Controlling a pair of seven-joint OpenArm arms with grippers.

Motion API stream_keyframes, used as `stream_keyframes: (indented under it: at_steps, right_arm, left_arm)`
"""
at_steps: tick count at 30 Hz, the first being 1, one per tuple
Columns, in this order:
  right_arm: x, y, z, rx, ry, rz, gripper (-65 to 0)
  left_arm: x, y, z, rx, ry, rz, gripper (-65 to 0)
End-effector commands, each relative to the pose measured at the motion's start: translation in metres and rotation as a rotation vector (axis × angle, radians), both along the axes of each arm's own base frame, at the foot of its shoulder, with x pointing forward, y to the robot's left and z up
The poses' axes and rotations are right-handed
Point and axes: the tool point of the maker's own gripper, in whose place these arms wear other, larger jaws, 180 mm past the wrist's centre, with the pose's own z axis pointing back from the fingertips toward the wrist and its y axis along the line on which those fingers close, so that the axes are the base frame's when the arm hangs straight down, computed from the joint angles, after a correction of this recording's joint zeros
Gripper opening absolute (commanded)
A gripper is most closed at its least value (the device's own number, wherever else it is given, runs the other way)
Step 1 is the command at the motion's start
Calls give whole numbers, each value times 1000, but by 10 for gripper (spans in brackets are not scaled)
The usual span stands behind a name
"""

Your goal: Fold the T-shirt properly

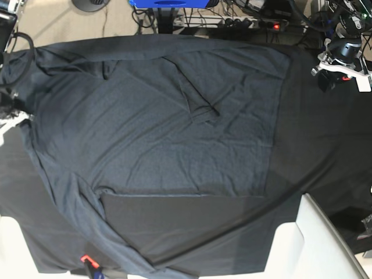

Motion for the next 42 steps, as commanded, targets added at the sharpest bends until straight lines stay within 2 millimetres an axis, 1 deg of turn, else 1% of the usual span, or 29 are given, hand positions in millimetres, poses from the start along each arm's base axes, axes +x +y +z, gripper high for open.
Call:
stream_keyframes:
  at_steps: [1,9,10,12,14,18,20,23,25,27,29,31,34,37,42]
  right_arm:
    - [16,-9,16,-18,-60,-4,-648]
    - [20,-8,17,-12,-65,-8,-648]
    - [17,-8,13,-5,-54,-13,-648]
    - [17,-7,7,12,-39,-25,-648]
    - [12,-7,-1,28,-16,-37,-648]
    - [16,-7,-4,41,-21,-54,-648]
    - [18,-11,-2,32,-43,-62,-648]
    - [21,-14,-3,39,-45,-77,-648]
    - [20,-22,-5,38,-31,-92,-648]
    - [22,-24,-5,43,-29,-101,-648]
    - [27,-27,-2,41,-41,-105,-648]
    - [31,-35,3,23,-66,-114,-648]
    - [35,-42,3,23,-84,-143,-648]
    - [33,-63,0,-5,-78,-239,-648]
    - [48,-79,12,-50,-186,-309,-648]
  left_arm:
    - [6,2,10,15,-40,-7,-650]
    - [7,2,10,13,-44,-8,-650]
    - [7,2,10,12,-43,-8,-650]
    - [5,2,6,2,-34,-3,-650]
    - [2,2,-1,-14,-20,6,-650]
    - [-3,2,-12,-39,4,19,-650]
    - [-4,3,-13,-41,6,23,-650]
    - [-6,5,-14,-41,8,29,-650]
    - [-6,5,-14,-41,8,29,-650]
    - [-6,5,-14,-41,8,29,-650]
    - [-6,5,-14,-41,8,29,-650]
    - [-6,5,-14,-41,8,29,-650]
    - [-6,5,-14,-41,8,29,-650]
    - [-6,5,-14,-41,8,29,-650]
    - [-6,5,-14,-41,8,29,-650]
